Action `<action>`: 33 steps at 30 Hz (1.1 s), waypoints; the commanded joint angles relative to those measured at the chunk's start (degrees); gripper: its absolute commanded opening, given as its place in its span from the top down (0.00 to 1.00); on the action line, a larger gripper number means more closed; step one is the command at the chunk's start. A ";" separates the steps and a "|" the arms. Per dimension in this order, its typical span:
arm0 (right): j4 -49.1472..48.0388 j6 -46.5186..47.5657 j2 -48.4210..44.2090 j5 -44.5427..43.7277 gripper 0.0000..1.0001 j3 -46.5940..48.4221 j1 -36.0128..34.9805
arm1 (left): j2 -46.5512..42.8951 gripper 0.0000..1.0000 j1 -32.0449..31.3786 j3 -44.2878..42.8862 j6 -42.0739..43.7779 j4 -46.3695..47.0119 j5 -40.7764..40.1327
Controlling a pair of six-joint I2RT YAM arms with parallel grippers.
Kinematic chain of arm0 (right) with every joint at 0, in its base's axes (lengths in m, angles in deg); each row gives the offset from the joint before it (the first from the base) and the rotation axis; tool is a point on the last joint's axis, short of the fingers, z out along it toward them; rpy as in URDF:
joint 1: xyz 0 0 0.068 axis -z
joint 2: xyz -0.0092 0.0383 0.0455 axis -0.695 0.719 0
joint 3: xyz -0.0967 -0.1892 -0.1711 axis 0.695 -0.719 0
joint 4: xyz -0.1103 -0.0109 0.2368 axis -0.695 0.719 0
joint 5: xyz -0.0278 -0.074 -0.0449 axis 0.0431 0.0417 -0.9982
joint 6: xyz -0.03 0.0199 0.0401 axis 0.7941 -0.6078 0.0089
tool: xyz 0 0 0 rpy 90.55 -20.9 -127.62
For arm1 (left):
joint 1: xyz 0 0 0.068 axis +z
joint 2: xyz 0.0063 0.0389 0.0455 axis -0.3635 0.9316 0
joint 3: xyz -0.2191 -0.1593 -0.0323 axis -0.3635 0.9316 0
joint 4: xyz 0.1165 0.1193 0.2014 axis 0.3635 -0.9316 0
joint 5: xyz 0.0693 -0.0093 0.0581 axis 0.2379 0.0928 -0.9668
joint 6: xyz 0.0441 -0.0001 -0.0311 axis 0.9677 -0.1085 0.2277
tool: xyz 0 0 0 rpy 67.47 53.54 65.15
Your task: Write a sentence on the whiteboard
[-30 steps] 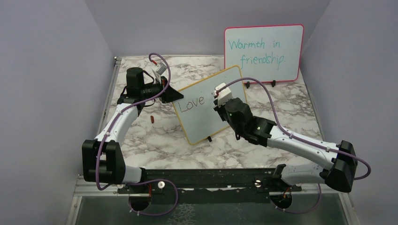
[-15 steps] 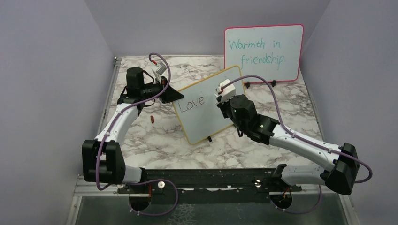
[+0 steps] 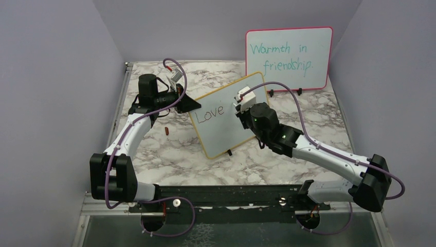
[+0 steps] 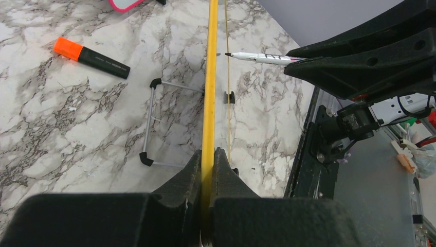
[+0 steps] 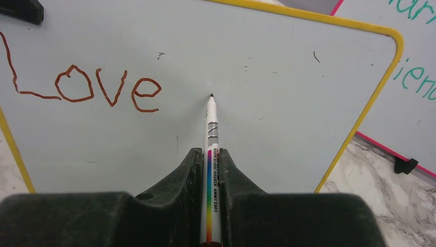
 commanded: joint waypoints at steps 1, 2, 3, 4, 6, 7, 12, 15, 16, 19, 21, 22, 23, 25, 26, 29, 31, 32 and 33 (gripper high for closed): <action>-2.10 0.48 0.97 1.41 0.99 1.83 0.53 | 2.12 1.00 -1.77 1.09 5.93 -5.50 -4.19; -2.09 0.56 1.02 1.53 0.99 1.93 0.56 | 2.12 1.00 -1.76 1.09 5.98 -5.50 -4.19; -2.07 0.59 1.02 1.65 0.99 2.03 0.55 | 2.13 1.00 -1.72 1.09 5.93 -5.50 -4.19; -2.07 0.59 0.98 1.74 0.99 2.11 0.53 | 2.13 1.00 -1.71 1.10 5.96 -5.50 -4.27; -2.06 0.59 0.69 1.85 0.99 2.15 0.54 | 2.13 1.00 -1.76 1.03 5.99 -5.50 -4.22; -2.08 0.51 0.57 1.85 0.99 2.19 0.53 | 2.12 1.00 -1.72 1.01 5.96 -5.50 -4.24; -2.11 0.74 0.19 1.59 0.99 2.41 0.57 | 2.29 1.00 -1.72 1.01 5.95 -5.50 -4.28; -4.02 0.94 0.35 1.18 0.99 2.57 0.58 | 2.21 1.00 -1.71 1.09 6.00 -5.50 -4.28; -4.34 1.01 0.36 1.09 0.99 2.61 0.58 | 2.21 1.00 -1.71 1.03 5.94 -5.50 -4.28; -5.22 1.20 0.61 0.73 0.99 2.83 0.53 | 2.21 1.00 -1.76 1.09 5.97 -5.50 -4.28; -5.71 1.44 0.85 0.56 0.99 2.96 0.57 | 2.21 1.00 -1.74 1.05 5.92 -5.52 -4.28; -5.81 1.47 1.07 0.46 0.99 3.03 0.60 | 2.14 1.00 -1.71 1.06 5.99 -5.56 -4.28; -5.84 1.55 1.33 0.22 0.99 3.17 0.61 | 2.12 1.00 -1.71 1.11 6.01 -5.58 -4.28; -6.28 1.72 1.62 -0.04 0.99 3.20 0.61 | 2.13 1.00 -1.71 1.01 6.07 -5.59 -4.24; -6.35 1.73 1.82 -0.07 0.99 3.27 0.61 | 2.12 1.00 -1.71 1.05 6.03 -5.59 -4.20; -6.57 1.77 2.27 0.08 0.99 3.47 0.61 | 2.12 1.00 -1.71 1.01 6.09 -5.59 -4.20; -6.32 1.66 2.62 0.13 0.99 3.63 0.71 | 2.14 1.00 -1.71 1.01 6.02 -5.59 -4.28; -6.22 1.58 2.71 0.11 0.99 3.60 0.70 | 2.12 1.00 -1.71 1.01 6.01 -5.59 -4.24; -6.20 1.56 2.83 -0.01 0.99 3.49 0.70 | 2.09 1.00 -1.71 1.01 6.10 -5.59 -4.20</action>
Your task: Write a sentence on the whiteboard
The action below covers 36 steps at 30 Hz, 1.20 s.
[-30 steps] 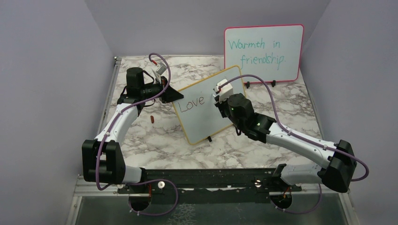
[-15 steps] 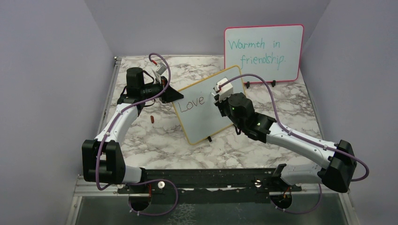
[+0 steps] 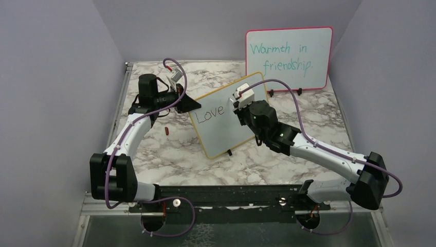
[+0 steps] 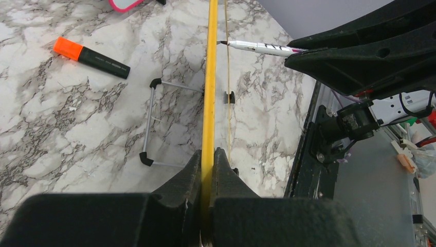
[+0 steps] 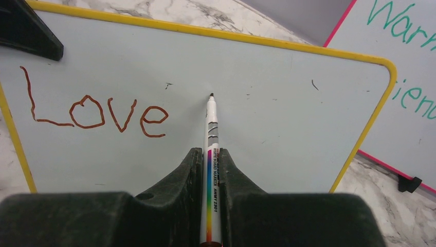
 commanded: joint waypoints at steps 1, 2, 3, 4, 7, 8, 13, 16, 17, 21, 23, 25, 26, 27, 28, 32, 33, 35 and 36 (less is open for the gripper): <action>-1.76 0.42 0.94 -0.95 0.99 2.08 0.45 | 2.04 1.00 -1.71 1.07 6.07 -5.50 -4.27; -1.53 0.33 0.99 -1.08 0.99 2.07 0.54 | 2.04 1.00 -1.76 1.07 6.06 -5.50 -4.28; -1.27 0.24 1.01 -1.15 0.99 2.02 0.51 | 2.03 1.00 -1.74 1.07 6.06 -5.55 -4.24; -1.01 0.16 0.97 -1.19 0.99 2.01 0.57 | 2.04 1.00 -1.71 1.07 6.07 -5.55 -4.21; -0.18 0.05 0.75 -1.42 0.99 1.64 0.68 | 2.08 1.00 -1.71 1.07 6.03 -5.56 -4.19; 0.31 -0.10 0.70 -1.46 0.99 1.68 0.69 | 2.04 1.00 -1.71 1.02 6.00 -5.58 -4.19; 1.71 -1.06 -0.06 -0.88 0.99 1.02 0.69 | 2.08 1.00 -1.71 0.99 6.14 -5.59 -4.19; 3.53 -1.51 -0.30 -0.66 0.99 0.77 0.68 | 2.08 1.00 -1.71 1.06 6.08 -5.59 -4.19; 3.89 -1.59 -0.44 -0.64 0.99 0.63 0.68 | 2.10 1.00 -1.72 1.01 6.08 -5.59 -4.24; 5.08 -2.13 -0.78 -0.41 0.99 0.27 0.68 | 2.12 1.00 -1.76 1.01 6.09 -5.54 -4.28; 5.42 -2.43 -1.04 -0.34 0.99 -0.01 0.75 | 2.03 1.00 -1.71 1.07 6.09 -5.59 -4.28; 5.89 -2.70 -1.14 -0.32 0.99 -0.21 0.70 | 2.08 1.00 -1.71 1.01 6.14 -5.59 -4.28; 6.15 -2.90 -1.23 -0.31 0.99 -0.28 0.68 | 2.06 1.00 -1.71 1.05 6.10 -5.59 -4.28; 6.37 -3.00 -1.31 -0.21 0.99 -0.49 0.68 | 2.10 1.00 -1.71 1.00 6.09 -5.59 -4.28; 6.56 -3.17 -1.42 -0.22 0.99 -0.63 0.70 | 2.12 1.00 -1.73 1.00 6.07 -5.59 -4.28; 7.38 -3.71 -1.84 0.14 0.99 -1.14 0.69 | 2.21 1.00 -1.71 0.98 6.14 -5.59 -4.28; 7.54 -3.85 -1.93 0.24 0.99 -1.30 0.68 | 2.20 1.00 -1.71 0.98 6.16 -5.59 -4.27; 7.65 -4.07 -2.06 0.40 0.99 -1.54 0.70 | 2.27 1.00 -1.73 0.99 6.08 -5.56 -4.35; 7.84 -4.19 -2.11 0.44 0.99 -1.66 0.68 | 2.26 1.00 -1.71 1.06 6.14 -5.57 -4.33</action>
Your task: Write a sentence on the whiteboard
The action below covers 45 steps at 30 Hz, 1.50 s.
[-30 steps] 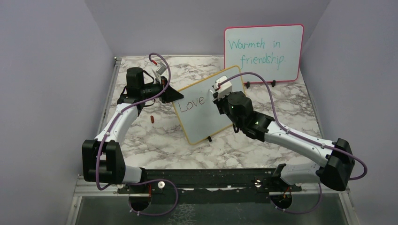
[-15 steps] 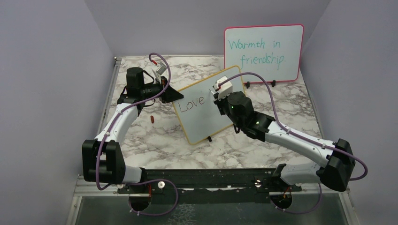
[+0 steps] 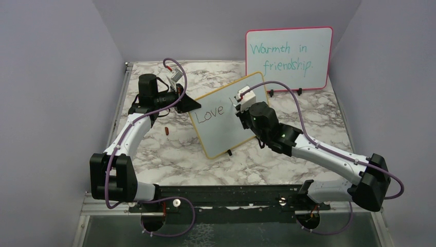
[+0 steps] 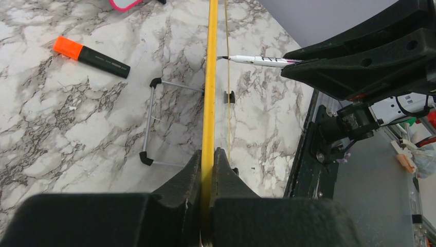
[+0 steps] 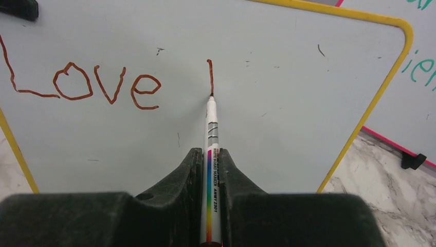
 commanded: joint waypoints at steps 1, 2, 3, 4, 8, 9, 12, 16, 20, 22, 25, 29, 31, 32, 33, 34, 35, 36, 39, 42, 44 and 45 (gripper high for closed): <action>2.28 -1.45 -1.34 0.47 0.99 -1.26 0.36 | 2.25 1.00 -1.71 1.21 6.01 -5.24 -4.25; 2.47 -1.46 -1.42 0.61 0.99 -1.33 0.32 | 2.25 1.00 -1.71 1.21 6.06 -5.24 -4.24; 2.74 -1.66 -1.50 0.64 0.99 -1.38 0.31 | 2.26 1.00 -1.71 1.20 6.05 -5.24 -4.28; 2.93 -1.72 -1.66 0.69 0.99 -1.43 0.35 | 2.25 1.00 -1.71 1.14 6.01 -5.24 -4.40; 3.27 -2.01 -2.03 0.82 0.99 -1.94 0.31 | 2.25 1.00 -1.71 1.14 6.05 -5.32 -4.40; 3.32 -2.07 -2.07 0.87 0.99 -1.97 0.31 | 2.30 1.00 -1.71 1.14 6.11 -5.32 -4.40; 3.32 -2.24 -2.24 0.90 0.99 -2.05 0.31 | 2.32 1.00 -1.71 1.14 6.12 -5.32 -4.35; 2.24 -2.09 -2.58 0.65 0.99 -2.12 0.31 | 2.25 1.00 -1.71 1.14 6.13 -5.41 -4.46; 0.51 -1.72 -3.47 0.52 0.99 -2.18 0.33 | 2.17 1.00 -1.72 1.14 6.16 -5.41 -4.50; -0.34 -1.57 -3.77 0.24 0.99 -2.15 0.31 | 2.17 1.00 -1.71 1.14 6.18 -5.50 -4.59; -1.76 -1.31 -4.04 0.35 0.99 -2.27 0.35 | 2.24 1.00 -1.71 1.14 6.28 -5.50 -4.50; -2.69 -0.87 -2.86 0.42 0.99 -1.70 0.31 | 2.19 1.00 -1.76 1.14 6.23 -5.50 -4.37; -2.99 -0.85 -2.33 0.63 0.99 -1.57 0.33 | 2.20 1.00 -1.71 1.13 6.29 -5.50 -4.50; -3.22 -0.85 -2.21 0.64 0.99 -1.53 0.31 | 2.21 1.00 -1.73 1.14 6.25 -5.50 -4.44; -3.30 -0.77 -1.96 0.65 0.99 -1.49 0.33 | 2.17 1.00 -1.71 1.14 6.27 -5.50 -4.42; -3.32 -0.70 -1.84 0.44 0.99 -1.52 0.31 | 2.16 1.00 -1.72 1.14 6.27 -5.50 -4.38; -3.33 -0.61 -1.69 0.47 0.99 -1.49 0.31 | 2.23 1.00 -1.73 1.14 6.27 -5.50 -4.39; -3.37 -0.52 -1.52 0.41 0.99 -1.43 0.31 | 2.25 1.00 -1.71 1.14 6.29 -5.50 -4.29; -3.29 -0.33 -0.97 0.42 0.99 -1.13 0.32 | 2.21 1.00 -1.71 1.11 6.32 -5.50 -4.30; -3.31 -0.24 -0.61 0.40 0.99 -1.05 0.34 | 2.16 1.00 -1.72 1.14 6.32 -5.50 -4.26; -3.37 -0.17 -0.50 0.38 0.99 -1.19 0.43 | 2.16 1.00 -1.71 1.14 6.29 -5.50 -4.24; -3.30 -0.15 -0.42 0.26 0.99 -1.27 0.45 | 2.19 1.00 -1.71 1.14 6.29 -5.50 -4.29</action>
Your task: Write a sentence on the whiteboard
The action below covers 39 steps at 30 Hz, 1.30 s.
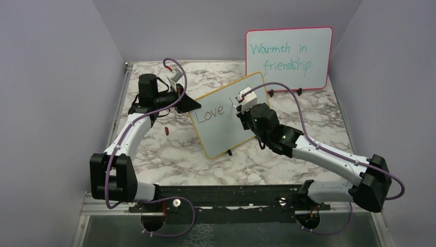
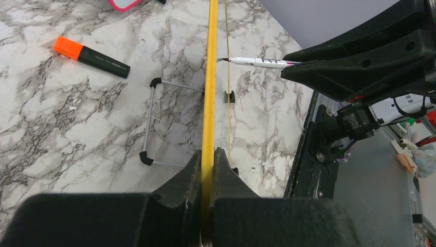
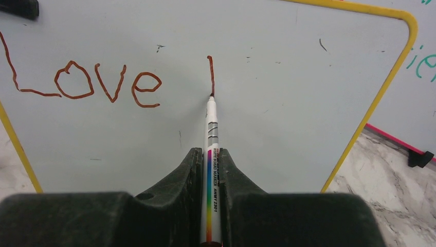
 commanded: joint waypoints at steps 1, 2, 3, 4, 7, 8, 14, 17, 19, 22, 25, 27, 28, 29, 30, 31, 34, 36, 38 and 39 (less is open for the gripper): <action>-2.10 0.60 0.51 -0.03 0.99 0.51 0.39 | 2.20 1.00 -1.73 1.15 6.13 -5.35 -4.27; -3.32 0.68 0.58 -0.10 0.99 0.47 0.38 | 2.22 1.00 -1.71 1.14 6.12 -5.35 -4.26; -3.84 0.77 0.62 -0.31 0.99 0.41 0.40 | 2.15 1.00 -1.71 1.14 6.09 -5.35 -4.30; -4.06 0.81 0.67 -0.40 0.99 0.35 0.40 | 2.17 1.00 -1.71 1.14 6.11 -5.35 -4.27; -4.64 1.03 0.90 -0.73 0.99 0.42 0.38 | 2.08 1.00 -1.71 1.21 6.07 -5.35 -4.26; -4.83 1.08 0.86 -0.76 0.99 0.47 0.38 | 2.09 1.00 -1.71 1.27 6.07 -5.35 -4.22; -5.16 1.17 0.89 -2.02 0.99 0.52 0.46 | 2.08 1.00 -1.71 1.22 6.12 -5.35 -4.22; -5.04 1.11 0.83 -2.62 0.99 0.29 0.74 | 2.08 1.00 -1.71 1.22 6.11 -5.35 -4.23; -4.82 0.91 0.85 -3.07 0.99 0.22 0.89 | 2.08 1.00 -1.71 1.22 6.08 -5.41 -4.26; -4.56 0.70 0.72 -3.55 0.99 0.07 0.99 | 2.08 1.00 -1.71 1.22 6.12 -5.37 -4.26; -4.40 0.48 0.63 -3.62 0.99 -0.11 1.01 | 2.12 1.00 -1.71 1.22 6.12 -5.36 -4.28; -4.01 0.25 0.54 -3.29 0.99 -0.10 1.08 | 2.20 1.00 -1.71 1.22 6.09 -5.36 -4.39; -3.69 0.14 0.54 -3.23 0.99 -0.01 1.13 | 2.17 1.00 -1.71 1.22 6.07 -5.37 -4.35; -3.33 0.00 0.54 -3.22 0.99 0.07 1.13 | 2.16 1.00 -1.71 1.22 6.11 -5.36 -4.43; -3.12 -0.13 0.50 -3.26 0.99 0.00 1.16 | 2.16 1.00 -1.73 1.22 6.14 -5.40 -4.40; -2.92 -0.21 0.41 -3.41 0.99 -0.17 1.14 | 2.17 1.00 -1.71 1.22 6.13 -5.42 -4.43; -2.70 -0.53 0.07 -3.91 0.99 -0.65 1.12 | 2.19 1.00 -1.71 1.21 6.13 -5.43 -4.42; -2.70 -0.83 -0.07 -3.89 0.99 -1.06 1.08 | 2.21 1.00 -1.74 1.14 6.14 -5.41 -4.35; -0.85 -1.17 -0.24 -3.90 0.99 -1.30 1.09 | 2.20 1.00 -1.71 1.14 6.11 -5.39 -4.32; -0.65 -1.32 -0.33 -3.92 0.99 -1.51 1.08 | 2.24 1.00 -1.71 1.14 6.09 -5.43 -4.27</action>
